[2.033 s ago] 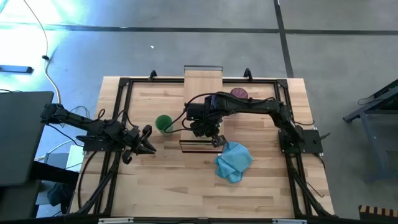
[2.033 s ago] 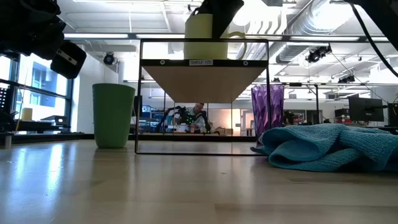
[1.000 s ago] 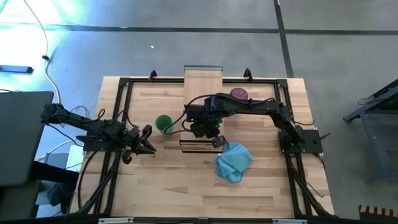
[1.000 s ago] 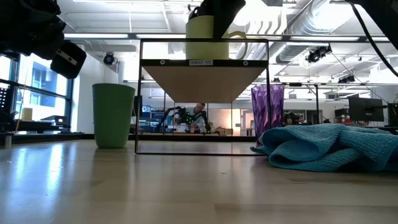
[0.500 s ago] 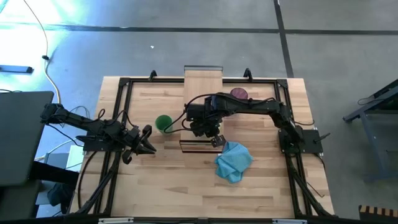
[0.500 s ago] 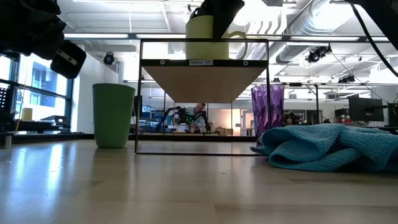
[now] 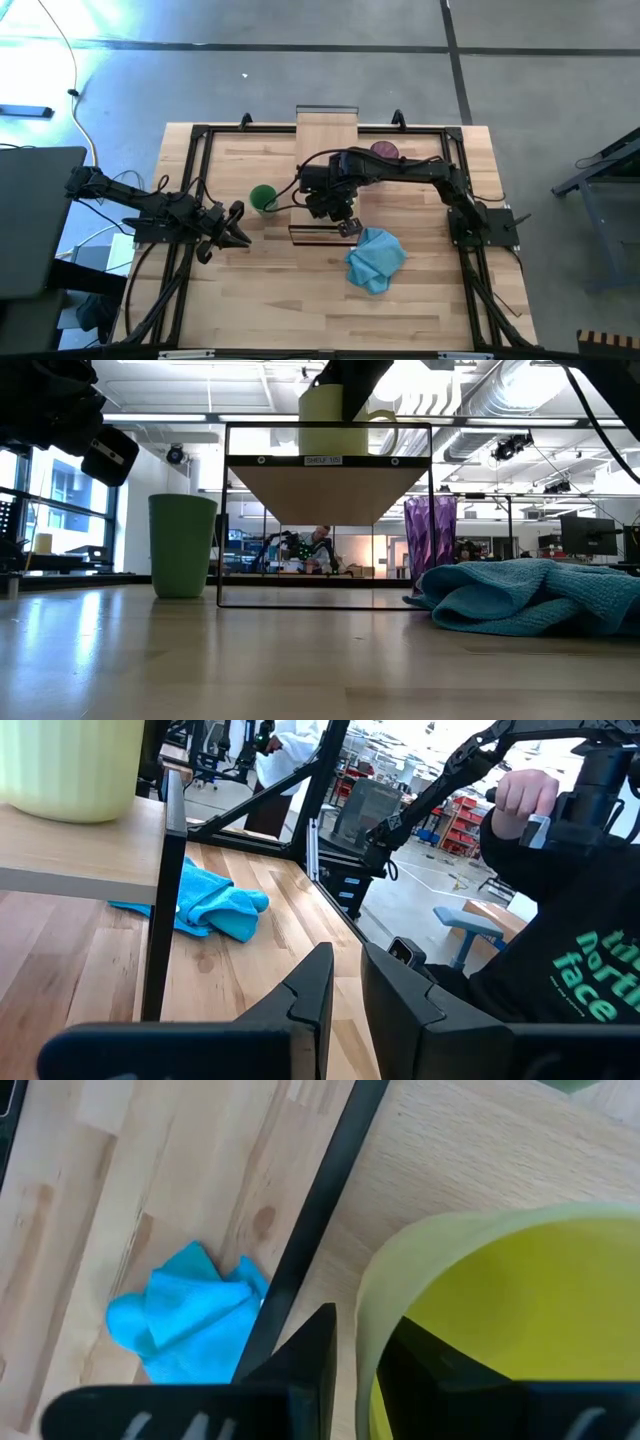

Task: Stack small to large cups/mugs on shelf
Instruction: Put the yellow mug on the shelf, then put the green cup on the shelf

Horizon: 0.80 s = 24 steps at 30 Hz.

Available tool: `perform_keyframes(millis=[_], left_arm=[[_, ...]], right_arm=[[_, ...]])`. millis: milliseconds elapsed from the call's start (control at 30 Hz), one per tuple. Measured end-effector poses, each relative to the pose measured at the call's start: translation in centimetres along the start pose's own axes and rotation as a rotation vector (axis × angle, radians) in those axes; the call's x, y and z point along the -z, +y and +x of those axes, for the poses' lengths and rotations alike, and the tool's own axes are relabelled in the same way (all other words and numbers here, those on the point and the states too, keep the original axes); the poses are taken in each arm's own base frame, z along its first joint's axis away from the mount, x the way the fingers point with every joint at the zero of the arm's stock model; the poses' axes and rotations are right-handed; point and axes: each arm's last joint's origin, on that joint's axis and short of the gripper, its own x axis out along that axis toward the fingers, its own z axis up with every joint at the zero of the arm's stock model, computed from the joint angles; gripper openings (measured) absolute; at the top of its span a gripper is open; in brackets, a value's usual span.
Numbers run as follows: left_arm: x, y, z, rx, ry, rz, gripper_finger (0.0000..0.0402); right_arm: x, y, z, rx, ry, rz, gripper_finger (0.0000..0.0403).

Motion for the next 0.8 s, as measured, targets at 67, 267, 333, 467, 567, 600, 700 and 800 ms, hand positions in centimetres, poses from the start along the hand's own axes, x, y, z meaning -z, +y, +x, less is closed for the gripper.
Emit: perform_keyframes(millis=[67,267,333,467,567,600,700,800], left_arm=[[0.0,0.0,0.0,0.0,0.0,0.0,0.0046],[0.0,0.0,0.0,0.0,0.0,0.0,0.0047],[0.0,0.0,0.0,0.0,0.0,0.0,0.0047],[0.0,0.0,0.0,0.0,0.0,0.0,0.0047],[0.0,0.0,0.0,0.0,0.0,0.0,0.0047],[0.0,0.0,0.0,0.0,0.0,0.0,0.0047],[0.0,0.0,0.0,0.0,0.0,0.0,0.0047],[0.0,0.0,0.0,0.0,0.0,0.0,0.0047]], right_arm=[[0.04,-0.08,-0.01,0.0,0.001,0.004,0.0058],[0.05,-0.09,-0.02,-0.002,0.0,0.004,0.0088],[0.04,-0.09,-0.02,-0.002,0.0,0.004,0.0104],[0.02,-0.1,-0.02,-0.001,-0.003,0.004,0.013],[-0.04,-0.12,-0.02,0.002,-0.008,0.001,0.0139],[-0.06,-0.06,-0.01,0.001,-0.008,-0.002,0.014],[-0.07,-0.02,0.0,0.002,-0.008,-0.003,0.014],[-0.01,0.04,-0.27,0.007,-0.013,-0.001,0.014]])
